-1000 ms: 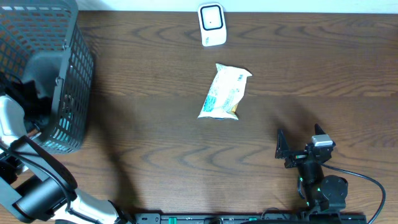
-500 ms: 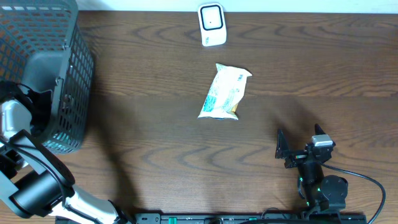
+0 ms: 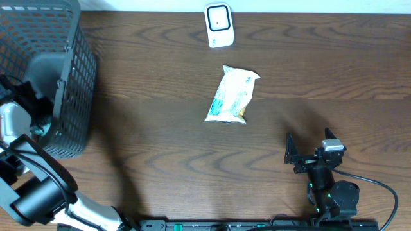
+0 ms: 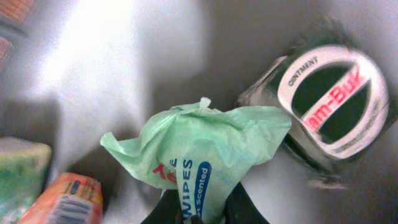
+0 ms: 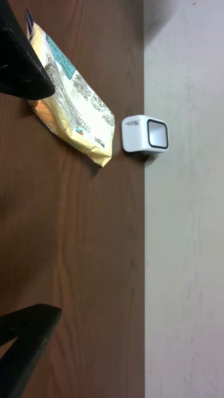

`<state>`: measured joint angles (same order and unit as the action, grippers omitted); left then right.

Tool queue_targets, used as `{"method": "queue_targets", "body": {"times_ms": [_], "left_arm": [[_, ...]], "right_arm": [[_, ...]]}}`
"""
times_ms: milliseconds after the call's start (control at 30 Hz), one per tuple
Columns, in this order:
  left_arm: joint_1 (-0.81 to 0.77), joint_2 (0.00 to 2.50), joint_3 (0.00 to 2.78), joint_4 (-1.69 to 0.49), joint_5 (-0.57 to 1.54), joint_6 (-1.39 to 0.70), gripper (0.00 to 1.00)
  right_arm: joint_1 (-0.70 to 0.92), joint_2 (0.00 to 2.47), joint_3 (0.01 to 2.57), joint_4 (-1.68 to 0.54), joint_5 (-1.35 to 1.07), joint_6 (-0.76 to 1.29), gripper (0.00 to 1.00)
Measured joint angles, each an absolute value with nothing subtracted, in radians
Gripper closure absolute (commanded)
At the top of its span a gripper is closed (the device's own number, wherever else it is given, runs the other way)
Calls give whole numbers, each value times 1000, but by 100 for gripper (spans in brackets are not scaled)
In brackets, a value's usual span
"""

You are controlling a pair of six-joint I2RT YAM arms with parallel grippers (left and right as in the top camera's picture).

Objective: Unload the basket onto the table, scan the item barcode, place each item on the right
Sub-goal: 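Reach into the basket and grasp the green wipes pack with left gripper, then lift the green wipes pack out and place it near the scanner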

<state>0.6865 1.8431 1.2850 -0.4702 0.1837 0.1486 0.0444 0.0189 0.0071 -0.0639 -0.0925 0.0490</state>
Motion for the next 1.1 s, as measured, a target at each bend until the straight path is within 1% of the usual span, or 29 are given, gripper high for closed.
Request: {"method": "queue_targets", "body": {"times_ms": [67, 233, 300, 467, 633, 700, 833, 967, 1033, 1100], "left_arm": [[688, 1801, 1309, -400, 253, 77, 92], [687, 1610, 1343, -67, 440, -167, 93], [687, 1503, 1371, 48, 489, -309, 93], [686, 1378, 1386, 70, 548, -518, 93], [636, 1361, 1384, 55, 644, -662, 93], [577, 1361, 1382, 52, 665, -697, 93], [384, 1366, 1381, 34, 700, -701, 93], [194, 1391, 1381, -10, 696, -609, 93], [94, 1418, 1381, -75, 653, -554, 93], [29, 1447, 1381, -127, 597, -521, 93]], "right_arm": [[44, 19, 7, -64, -93, 49, 1], [44, 19, 7, -64, -93, 49, 1], [44, 19, 7, -64, -93, 49, 1], [44, 19, 7, -64, -93, 49, 1], [44, 19, 7, -64, -93, 49, 1], [44, 19, 7, -64, -93, 49, 1], [44, 19, 7, -64, -93, 49, 1], [44, 19, 7, -64, -93, 49, 1], [44, 19, 7, -64, -93, 49, 1], [44, 19, 7, -64, -93, 49, 1]]}}
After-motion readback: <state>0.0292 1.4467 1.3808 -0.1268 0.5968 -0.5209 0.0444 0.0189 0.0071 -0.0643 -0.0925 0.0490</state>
